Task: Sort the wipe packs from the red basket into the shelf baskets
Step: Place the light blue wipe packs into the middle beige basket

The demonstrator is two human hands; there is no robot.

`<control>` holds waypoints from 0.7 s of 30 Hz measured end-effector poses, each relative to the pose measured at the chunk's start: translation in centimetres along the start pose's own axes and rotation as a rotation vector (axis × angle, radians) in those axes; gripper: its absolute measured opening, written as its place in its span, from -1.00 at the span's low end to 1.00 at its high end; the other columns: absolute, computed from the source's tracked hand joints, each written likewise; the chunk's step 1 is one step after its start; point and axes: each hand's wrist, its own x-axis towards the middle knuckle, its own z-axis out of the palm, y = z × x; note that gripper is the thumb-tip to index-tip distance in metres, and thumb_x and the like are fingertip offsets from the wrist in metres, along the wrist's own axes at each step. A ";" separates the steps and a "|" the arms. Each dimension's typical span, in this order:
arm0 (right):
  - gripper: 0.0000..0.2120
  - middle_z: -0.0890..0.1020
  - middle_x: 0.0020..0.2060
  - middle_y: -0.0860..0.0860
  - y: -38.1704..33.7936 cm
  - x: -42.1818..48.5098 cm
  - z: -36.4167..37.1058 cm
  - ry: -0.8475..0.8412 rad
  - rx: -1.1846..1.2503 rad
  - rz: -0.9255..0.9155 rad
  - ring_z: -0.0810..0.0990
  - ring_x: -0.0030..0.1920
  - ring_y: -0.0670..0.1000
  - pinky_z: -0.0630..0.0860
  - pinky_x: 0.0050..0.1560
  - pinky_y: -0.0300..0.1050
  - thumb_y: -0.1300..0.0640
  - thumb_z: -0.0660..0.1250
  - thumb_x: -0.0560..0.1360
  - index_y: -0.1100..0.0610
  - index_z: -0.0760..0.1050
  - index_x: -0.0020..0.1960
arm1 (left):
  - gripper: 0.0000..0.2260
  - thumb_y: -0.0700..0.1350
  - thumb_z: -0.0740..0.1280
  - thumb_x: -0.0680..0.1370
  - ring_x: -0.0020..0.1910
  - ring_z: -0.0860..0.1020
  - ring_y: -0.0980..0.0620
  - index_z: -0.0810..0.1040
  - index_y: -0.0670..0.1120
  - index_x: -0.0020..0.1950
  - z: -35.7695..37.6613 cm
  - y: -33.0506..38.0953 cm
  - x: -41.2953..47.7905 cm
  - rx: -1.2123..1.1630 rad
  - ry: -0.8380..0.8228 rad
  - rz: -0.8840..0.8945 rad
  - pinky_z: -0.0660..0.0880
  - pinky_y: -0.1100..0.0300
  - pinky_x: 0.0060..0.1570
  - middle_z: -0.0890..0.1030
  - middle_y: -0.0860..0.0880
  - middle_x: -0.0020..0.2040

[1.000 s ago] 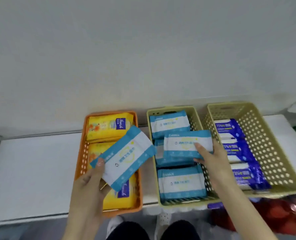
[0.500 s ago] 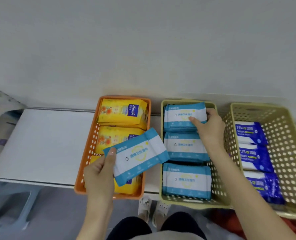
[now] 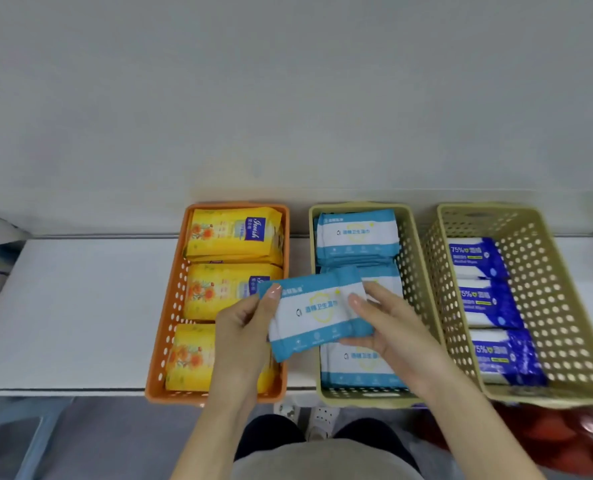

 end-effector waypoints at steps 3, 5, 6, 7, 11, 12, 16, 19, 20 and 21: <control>-0.61 0.70 -0.03 0.08 1.3 -0.6 -0.1 0.051 0.072 0.050 0.68 -0.11 -0.03 0.59 -0.27 -0.17 0.12 0.45 0.29 0.17 0.57 0.10 | -0.93 -0.17 0.37 0.49 -0.22 0.68 0.06 0.64 -0.11 -0.16 0.7 -0.5 0.1 0.079 -0.104 -0.024 0.59 0.25 -0.32 0.71 -0.05 -0.22; -0.60 0.70 -0.04 0.10 1.6 -1.0 -0.6 0.104 0.144 0.037 0.67 -0.15 -0.04 0.58 -0.31 -0.20 0.15 0.45 0.28 0.21 0.57 0.10 | -0.94 -0.22 0.42 0.45 -0.22 0.68 0.01 0.61 -0.17 -0.22 0.7 -0.9 0.4 0.107 -0.085 -0.014 0.60 0.21 -0.32 0.70 -0.10 -0.24; -0.60 0.70 -0.04 0.09 1.8 -1.2 -0.8 0.117 0.171 0.029 0.68 -0.15 -0.03 0.58 -0.32 -0.20 0.15 0.45 0.28 0.21 0.57 0.11 | -0.91 -0.23 0.43 0.45 -0.22 0.68 0.00 0.59 -0.20 -0.24 0.7 -1.1 0.5 0.113 -0.064 -0.010 0.60 0.18 -0.30 0.70 -0.13 -0.24; -0.60 0.70 -0.04 0.09 1.9 -1.3 -0.9 0.120 0.193 0.024 0.68 -0.14 -0.03 0.58 -0.31 -0.20 0.15 0.44 0.29 0.20 0.57 0.11 | -0.89 -0.23 0.43 0.44 -0.23 0.68 0.00 0.57 -0.21 -0.26 0.7 -1.3 0.5 0.116 -0.047 -0.005 0.60 0.15 -0.27 0.69 -0.13 -0.24; -0.62 0.70 -0.01 0.06 2.6 -1.9 -1.0 0.153 0.201 0.016 0.68 -0.04 -0.02 0.60 -0.22 -0.18 0.11 0.44 0.29 0.15 0.59 0.10 | -0.86 -0.22 0.45 0.43 -0.28 0.65 0.07 0.57 -0.16 -0.31 1.1 -1.6 0.7 0.127 -0.018 0.035 0.58 0.22 -0.30 0.69 -0.07 -0.30; -0.62 0.70 -0.01 0.06 2.7 -1.9 -1.1 0.165 0.203 0.021 0.68 -0.03 -0.02 0.60 -0.19 -0.18 0.11 0.44 0.28 0.15 0.59 0.09 | -0.86 -0.22 0.45 0.43 -0.29 0.65 0.07 0.57 -0.15 -0.32 1.2 -1.7 0.7 0.137 -0.019 0.043 0.58 0.22 -0.31 0.68 -0.08 -0.30; -0.62 0.72 -0.06 0.03 3.0 -2.1 -1.0 0.149 0.245 0.038 0.69 -0.08 -0.04 0.60 -0.21 -0.20 0.12 0.44 0.27 0.16 0.59 0.07 | -0.90 -0.22 0.41 0.47 -0.24 0.65 0.09 0.58 -0.15 -0.24 1.3 -1.5 0.8 0.198 -0.118 0.077 0.58 0.17 -0.27 0.69 -0.05 -0.25; -0.61 0.71 -0.03 0.06 3.0 -2.1 -0.9 0.118 0.228 0.031 0.69 -0.05 0.00 0.61 -0.17 -0.16 0.15 0.45 0.28 0.19 0.58 0.09 | -0.95 -0.23 0.35 0.52 -0.21 0.65 0.13 0.60 -0.14 -0.13 1.2 -1.3 0.9 0.199 -0.227 0.079 0.58 0.27 -0.29 0.70 0.03 -0.23; -0.62 0.71 -0.02 0.07 2.9 -1.9 -1.0 0.133 0.204 0.020 0.69 -0.03 0.02 0.62 -0.13 -0.12 0.17 0.45 0.29 0.19 0.58 0.10 | -0.95 -0.22 0.35 0.52 -0.19 0.65 0.11 0.59 -0.13 -0.12 1.1 -1.4 1.1 0.234 -0.233 0.095 0.58 0.24 -0.26 0.70 0.02 -0.22; -0.65 0.70 -0.02 0.08 2.8 -1.7 -1.2 0.163 0.168 0.001 0.69 -0.02 0.04 0.62 -0.08 -0.07 0.18 0.46 0.31 0.19 0.59 0.09 | -0.95 -0.20 0.35 0.53 -0.16 0.65 0.08 0.59 -0.11 -0.12 1.0 -1.7 1.5 0.296 -0.222 0.128 0.59 0.17 -0.21 0.69 0.00 -0.20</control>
